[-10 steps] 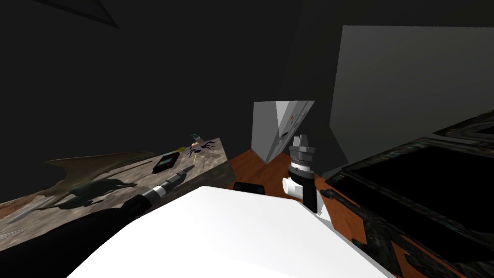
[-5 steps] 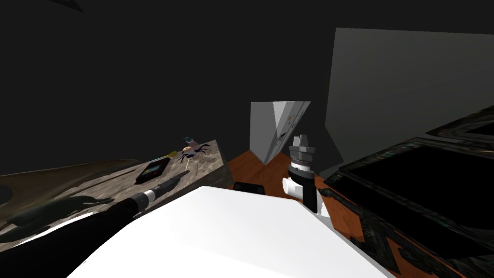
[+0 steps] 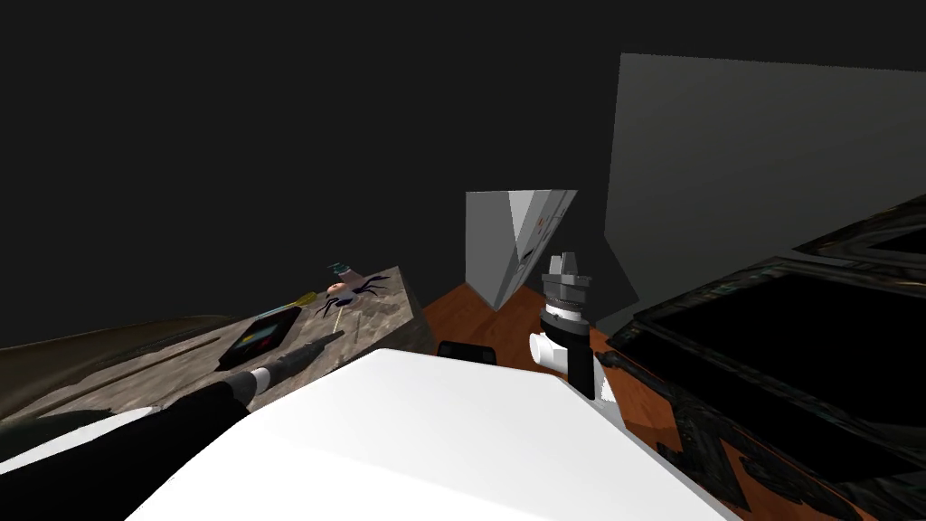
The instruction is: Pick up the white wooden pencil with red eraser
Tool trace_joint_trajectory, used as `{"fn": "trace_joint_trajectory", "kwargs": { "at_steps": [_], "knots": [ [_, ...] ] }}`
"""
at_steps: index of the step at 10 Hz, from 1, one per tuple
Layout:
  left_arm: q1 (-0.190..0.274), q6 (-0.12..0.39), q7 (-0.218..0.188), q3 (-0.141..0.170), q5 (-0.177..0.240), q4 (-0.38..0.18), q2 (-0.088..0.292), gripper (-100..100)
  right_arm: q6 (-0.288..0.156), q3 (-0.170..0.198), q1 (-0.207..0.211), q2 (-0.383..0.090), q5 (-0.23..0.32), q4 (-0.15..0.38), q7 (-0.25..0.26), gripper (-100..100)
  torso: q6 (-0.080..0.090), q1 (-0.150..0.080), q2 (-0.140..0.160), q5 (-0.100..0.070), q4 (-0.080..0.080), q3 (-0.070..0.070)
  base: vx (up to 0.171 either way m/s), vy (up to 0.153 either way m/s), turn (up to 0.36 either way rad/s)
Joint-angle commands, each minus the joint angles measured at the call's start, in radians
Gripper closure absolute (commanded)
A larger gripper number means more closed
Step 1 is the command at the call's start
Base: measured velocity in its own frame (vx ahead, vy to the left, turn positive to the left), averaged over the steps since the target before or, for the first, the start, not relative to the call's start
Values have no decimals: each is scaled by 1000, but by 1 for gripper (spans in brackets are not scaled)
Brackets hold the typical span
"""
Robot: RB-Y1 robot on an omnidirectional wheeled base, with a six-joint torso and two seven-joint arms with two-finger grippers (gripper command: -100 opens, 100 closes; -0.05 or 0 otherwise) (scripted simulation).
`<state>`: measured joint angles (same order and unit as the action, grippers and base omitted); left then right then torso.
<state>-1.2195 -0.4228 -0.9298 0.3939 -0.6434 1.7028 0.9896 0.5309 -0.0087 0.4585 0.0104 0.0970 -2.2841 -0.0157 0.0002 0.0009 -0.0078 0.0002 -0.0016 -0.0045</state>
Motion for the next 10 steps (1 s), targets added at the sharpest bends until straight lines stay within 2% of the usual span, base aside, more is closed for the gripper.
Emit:
{"fn": "trace_joint_trajectory", "kwargs": {
  "at_steps": [1,2,3,5,6,9,10],
  "knots": [
    [-5,3,-34,-3,-43,-18,19,-100,0,0,0,0,0,0,0,0,0,0,0,0,0,0,105,1,-35],
    [-21,6,-69,-5,-77,-42,41,-100,0,0,0,0,0,0,0,0,0,-1,1,0,0,0,105,-21,-58],
    [-21,6,-69,-5,-88,-42,41,-100,0,0,0,0,0,0,0,0,0,-2,1,0,0,0,83,-5,-30],
    [-48,9,-133,-13,-156,-87,82,-100,0,0,0,0,0,0,0,0,0,-1,2,0,0,1,104,10,-77],
    [-48,9,-133,-13,-172,-87,82,-100,0,0,0,0,0,0,0,0,0,-1,0,0,0,0,102,3,-25],
    [-78,11,-209,-30,-271,-143,129,-100,0,0,0,0,0,0,0,0,0,0,0,0,0,0,108,15,-66],
    [-78,11,-209,-30,-279,-143,129,-100,0,0,0,0,0,0,0,0,0,0,0,0,0,0,80,18,-18]
  ]
}}
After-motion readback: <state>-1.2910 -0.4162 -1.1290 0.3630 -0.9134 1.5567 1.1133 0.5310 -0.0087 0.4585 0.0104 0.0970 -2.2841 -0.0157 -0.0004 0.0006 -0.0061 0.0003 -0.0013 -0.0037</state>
